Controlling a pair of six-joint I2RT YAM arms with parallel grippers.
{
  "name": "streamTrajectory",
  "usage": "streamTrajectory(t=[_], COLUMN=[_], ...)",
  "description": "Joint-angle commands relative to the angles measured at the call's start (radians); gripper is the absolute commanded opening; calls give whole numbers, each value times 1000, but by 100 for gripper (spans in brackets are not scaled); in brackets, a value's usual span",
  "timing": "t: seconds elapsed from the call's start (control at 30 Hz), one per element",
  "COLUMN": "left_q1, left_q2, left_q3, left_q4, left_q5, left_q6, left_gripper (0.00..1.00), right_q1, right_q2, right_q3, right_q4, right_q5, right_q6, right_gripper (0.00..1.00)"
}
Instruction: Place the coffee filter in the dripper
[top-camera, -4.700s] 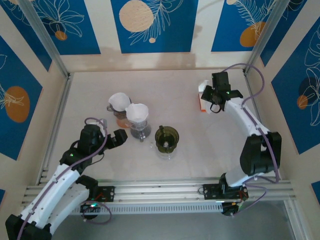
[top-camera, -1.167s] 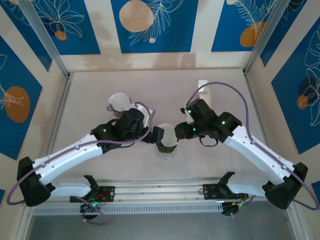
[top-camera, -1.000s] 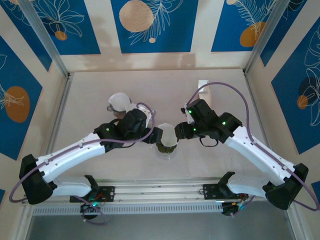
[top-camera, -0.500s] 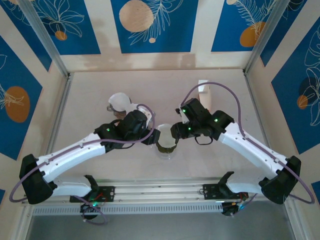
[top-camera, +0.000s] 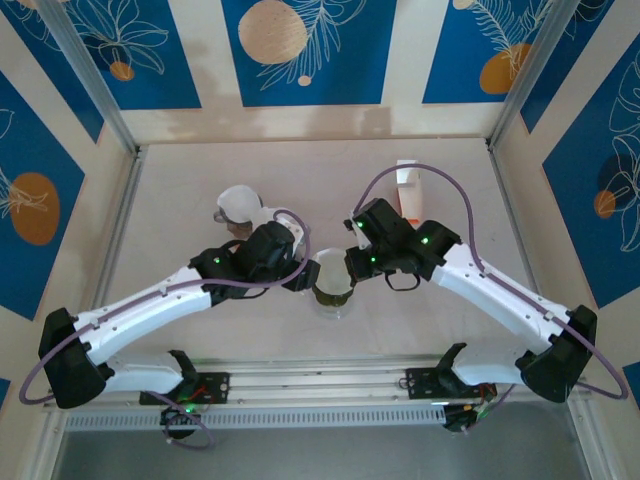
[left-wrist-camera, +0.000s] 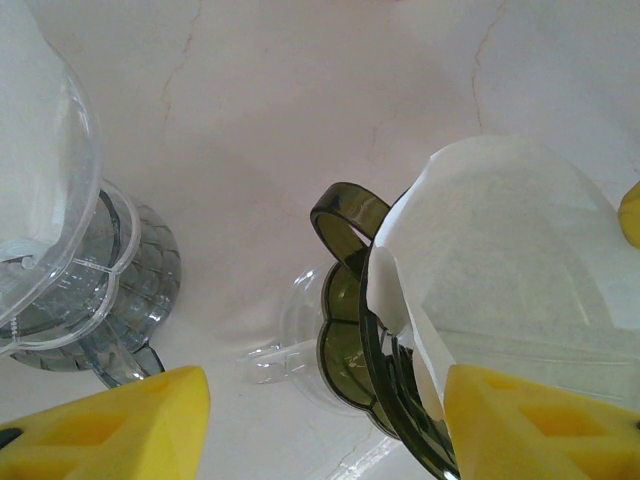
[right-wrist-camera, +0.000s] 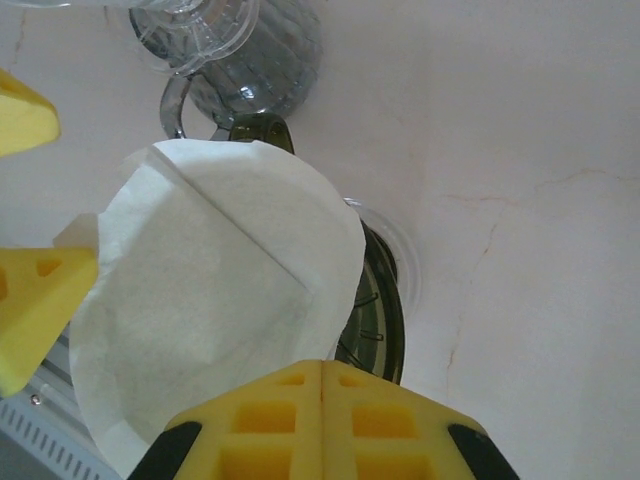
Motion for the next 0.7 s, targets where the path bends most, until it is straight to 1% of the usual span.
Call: streamTrajectory(t=[0.0,0.27,0.4,0.6,0.63,0.67], left_q1=[-10,-9,-9,-8,-9,-9], left_q2=[-21,-36,-60,-58,-59,-62], left_q3=[-12,-20,-30,-32,-37,-41], left_q4=[-2,3,29,21,22,31], left_q5=[-19,-18,2,7,8,14], left_q6=[-5,-12,-16,-15,-16,-16], left_gripper=[65,71,78,75,76,79], right_q1=[12,44,63,67,69,69], right_q2=[11,38,48,47,49,49], right_q3=[36,49,59,61,61,60], right_q4=[-40,-67,-73,-69,-68,-68], right_q5=[58,126,141,142,141,141], right_q6=[-5,-12,-11,-9,-9,-9], right_gripper=[0,0,0,0,0,0])
